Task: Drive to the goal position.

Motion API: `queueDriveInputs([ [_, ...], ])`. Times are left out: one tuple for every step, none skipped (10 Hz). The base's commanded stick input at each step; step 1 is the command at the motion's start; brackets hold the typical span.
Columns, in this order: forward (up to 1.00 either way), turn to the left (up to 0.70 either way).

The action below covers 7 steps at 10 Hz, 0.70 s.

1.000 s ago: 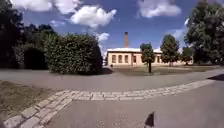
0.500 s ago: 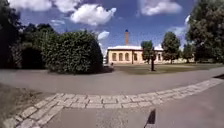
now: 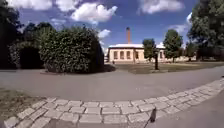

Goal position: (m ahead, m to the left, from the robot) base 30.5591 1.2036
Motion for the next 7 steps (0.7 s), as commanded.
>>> queueDriveInputs([
  [0.85, 0.0],
  [0.85, -0.34],
  [0.85, -0.34],
  [0.85, -0.21],
  [0.85, 0.0],
  [0.85, 0.0],
  [0.85, 0.0],
])
